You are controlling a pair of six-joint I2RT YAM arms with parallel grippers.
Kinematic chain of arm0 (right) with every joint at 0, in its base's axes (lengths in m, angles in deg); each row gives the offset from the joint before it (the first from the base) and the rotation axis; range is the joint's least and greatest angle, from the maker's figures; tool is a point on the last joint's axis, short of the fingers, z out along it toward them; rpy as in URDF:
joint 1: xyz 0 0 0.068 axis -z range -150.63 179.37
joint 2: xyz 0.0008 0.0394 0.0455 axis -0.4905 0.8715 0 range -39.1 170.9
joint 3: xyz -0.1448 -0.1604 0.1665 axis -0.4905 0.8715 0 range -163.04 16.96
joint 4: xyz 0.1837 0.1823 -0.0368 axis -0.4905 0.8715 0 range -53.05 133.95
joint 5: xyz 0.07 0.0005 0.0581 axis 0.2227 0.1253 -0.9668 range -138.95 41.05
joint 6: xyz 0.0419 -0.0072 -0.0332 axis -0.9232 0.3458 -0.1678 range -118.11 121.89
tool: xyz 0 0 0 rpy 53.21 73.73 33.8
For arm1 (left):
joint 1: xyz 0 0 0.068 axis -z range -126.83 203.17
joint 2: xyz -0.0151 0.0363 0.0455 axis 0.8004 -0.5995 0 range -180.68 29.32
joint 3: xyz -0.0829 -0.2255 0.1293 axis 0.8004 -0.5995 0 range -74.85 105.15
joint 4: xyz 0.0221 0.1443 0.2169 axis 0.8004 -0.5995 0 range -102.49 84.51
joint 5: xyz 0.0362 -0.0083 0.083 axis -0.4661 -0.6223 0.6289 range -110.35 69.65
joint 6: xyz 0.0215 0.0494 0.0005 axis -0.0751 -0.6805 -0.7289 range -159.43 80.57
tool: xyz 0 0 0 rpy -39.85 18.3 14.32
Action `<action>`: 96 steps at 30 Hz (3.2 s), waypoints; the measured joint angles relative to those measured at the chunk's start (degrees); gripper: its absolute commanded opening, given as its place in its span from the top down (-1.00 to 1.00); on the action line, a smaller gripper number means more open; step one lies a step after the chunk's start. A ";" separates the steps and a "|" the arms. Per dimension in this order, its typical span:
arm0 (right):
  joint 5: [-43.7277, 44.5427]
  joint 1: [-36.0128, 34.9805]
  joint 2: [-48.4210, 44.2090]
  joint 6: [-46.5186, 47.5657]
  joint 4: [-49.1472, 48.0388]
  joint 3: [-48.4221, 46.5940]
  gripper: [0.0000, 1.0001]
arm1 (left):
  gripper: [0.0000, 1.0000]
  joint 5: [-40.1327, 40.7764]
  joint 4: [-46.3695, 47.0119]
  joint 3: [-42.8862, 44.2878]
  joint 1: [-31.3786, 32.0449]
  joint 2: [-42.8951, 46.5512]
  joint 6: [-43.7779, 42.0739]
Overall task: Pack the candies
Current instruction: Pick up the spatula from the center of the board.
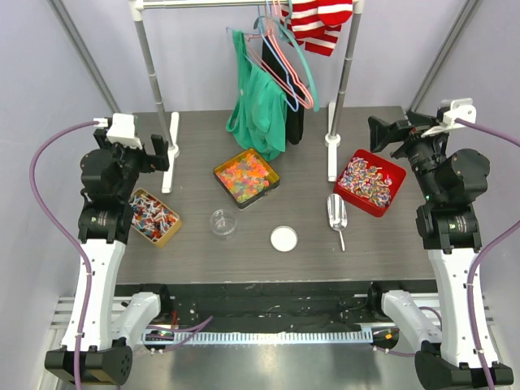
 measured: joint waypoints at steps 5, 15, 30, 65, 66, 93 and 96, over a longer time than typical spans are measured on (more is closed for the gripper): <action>-0.24 0.00 -0.26 0.37 -0.85 0.74 -0.99 | -1.00 -0.07 0.02 -0.02 0.00 0.00 0.50; -17.14 0.00 0.87 9.05 0.50 4.24 -0.95 | -1.00 -4.72 0.37 -1.07 0.00 -1.11 -0.63; -24.17 -3.06 6.75 31.04 17.94 13.35 -0.88 | -1.00 -13.92 -0.94 -9.38 1.25 -8.39 -7.80; -5.64 -2.78 28.65 31.78 16.11 28.72 0.06 | -1.00 -15.13 0.85 -13.25 1.49 -4.15 -6.73; -5.84 -2.78 28.98 31.71 16.02 28.72 0.07 | -0.99 -15.15 0.87 -13.25 1.49 -4.15 -6.73; 0.83 -18.36 22.43 31.34 16.35 23.45 0.98 | -1.00 -28.39 1.22 -11.45 2.12 -14.36 -3.63; 5.01 -24.85 21.35 30.97 15.34 18.97 0.98 | -1.00 -32.30 0.72 -9.99 3.23 -17.25 -2.47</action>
